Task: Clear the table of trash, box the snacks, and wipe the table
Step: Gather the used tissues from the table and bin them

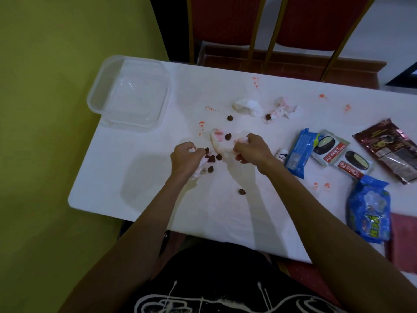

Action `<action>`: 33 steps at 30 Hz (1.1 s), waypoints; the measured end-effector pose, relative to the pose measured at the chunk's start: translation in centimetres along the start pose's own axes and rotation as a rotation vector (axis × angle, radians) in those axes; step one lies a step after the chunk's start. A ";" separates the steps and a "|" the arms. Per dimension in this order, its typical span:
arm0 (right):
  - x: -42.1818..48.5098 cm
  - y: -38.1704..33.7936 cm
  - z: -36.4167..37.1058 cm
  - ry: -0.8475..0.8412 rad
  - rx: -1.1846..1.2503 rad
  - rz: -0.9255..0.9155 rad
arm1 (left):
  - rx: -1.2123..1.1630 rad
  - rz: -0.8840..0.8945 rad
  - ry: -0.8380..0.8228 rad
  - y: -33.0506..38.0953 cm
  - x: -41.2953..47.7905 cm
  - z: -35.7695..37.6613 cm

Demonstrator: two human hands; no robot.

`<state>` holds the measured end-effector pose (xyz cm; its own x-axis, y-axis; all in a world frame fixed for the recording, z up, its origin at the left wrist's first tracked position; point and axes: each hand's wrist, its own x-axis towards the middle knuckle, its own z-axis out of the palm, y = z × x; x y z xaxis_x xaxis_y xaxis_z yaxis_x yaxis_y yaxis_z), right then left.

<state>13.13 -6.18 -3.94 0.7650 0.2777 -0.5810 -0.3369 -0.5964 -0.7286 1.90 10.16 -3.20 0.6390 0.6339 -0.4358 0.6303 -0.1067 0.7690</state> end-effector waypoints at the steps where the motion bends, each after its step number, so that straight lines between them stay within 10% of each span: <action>1: 0.2 0.2 0.3 0.002 -0.045 -0.009 | -0.012 0.000 0.015 -0.4 0.3 0.0; 10: 0.7 1.8 3.0 -0.127 -0.494 -0.127 | -0.002 -0.106 -0.007 -2.3 2.2 0.8; 33: 1.5 1.2 3.0 0.236 -0.325 -0.237 | -0.268 -0.307 -0.086 -3.1 2.1 0.3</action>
<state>12.22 -4.24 -6.80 0.9168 0.2781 -0.2866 0.0225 -0.7525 -0.6582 1.40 11.61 -6.66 0.4810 0.5377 -0.6925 0.6674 0.2876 0.6869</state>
